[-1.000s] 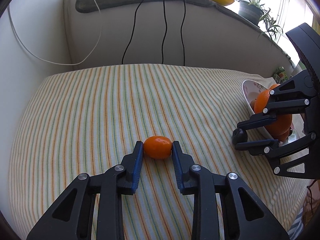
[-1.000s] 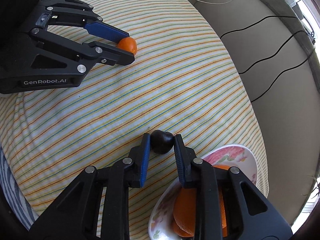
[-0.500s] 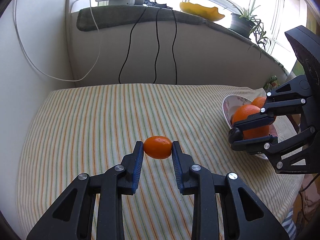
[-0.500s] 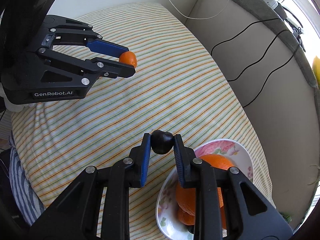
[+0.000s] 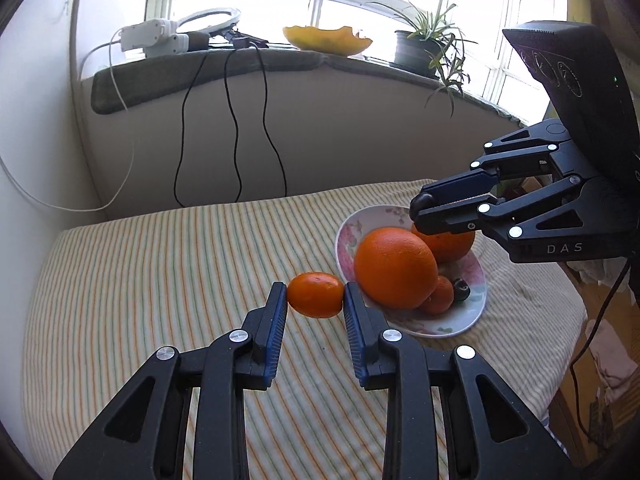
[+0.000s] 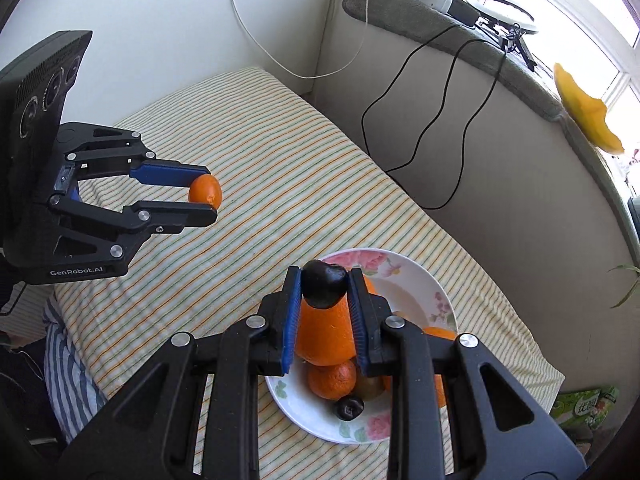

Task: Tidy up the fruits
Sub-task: 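Carry the tangerine and plum over the white plate and lower them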

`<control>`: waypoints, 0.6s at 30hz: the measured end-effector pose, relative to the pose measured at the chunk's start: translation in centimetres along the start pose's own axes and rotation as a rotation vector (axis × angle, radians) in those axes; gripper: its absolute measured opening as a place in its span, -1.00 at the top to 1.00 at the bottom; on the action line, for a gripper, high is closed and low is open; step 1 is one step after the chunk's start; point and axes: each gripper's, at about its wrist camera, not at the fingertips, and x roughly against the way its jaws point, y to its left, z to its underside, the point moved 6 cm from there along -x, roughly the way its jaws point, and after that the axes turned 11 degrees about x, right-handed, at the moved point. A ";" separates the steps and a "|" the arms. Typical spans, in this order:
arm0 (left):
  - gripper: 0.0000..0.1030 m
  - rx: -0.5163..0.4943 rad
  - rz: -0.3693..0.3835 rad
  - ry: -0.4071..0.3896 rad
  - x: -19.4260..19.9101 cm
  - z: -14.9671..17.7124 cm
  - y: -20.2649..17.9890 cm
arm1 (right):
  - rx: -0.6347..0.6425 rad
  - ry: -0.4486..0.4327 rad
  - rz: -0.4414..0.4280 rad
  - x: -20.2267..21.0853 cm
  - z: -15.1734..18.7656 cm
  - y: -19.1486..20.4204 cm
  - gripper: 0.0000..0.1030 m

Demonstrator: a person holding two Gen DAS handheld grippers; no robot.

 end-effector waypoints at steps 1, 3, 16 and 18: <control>0.48 -0.010 0.005 0.003 -0.2 0.0 -0.7 | -0.015 -0.005 0.003 0.3 0.4 -0.6 0.54; 0.48 -0.027 0.019 0.008 -0.5 -0.1 -2.1 | -0.043 -0.013 0.003 0.4 1.2 -1.8 0.53; 0.48 -0.098 0.092 0.037 -2.7 -0.2 -8.7 | -0.170 -0.061 -0.028 0.6 5.1 -5.7 0.54; 0.48 -0.100 0.103 0.042 -3.0 -0.1 -9.5 | -0.191 -0.072 -0.041 0.4 5.3 -6.3 0.54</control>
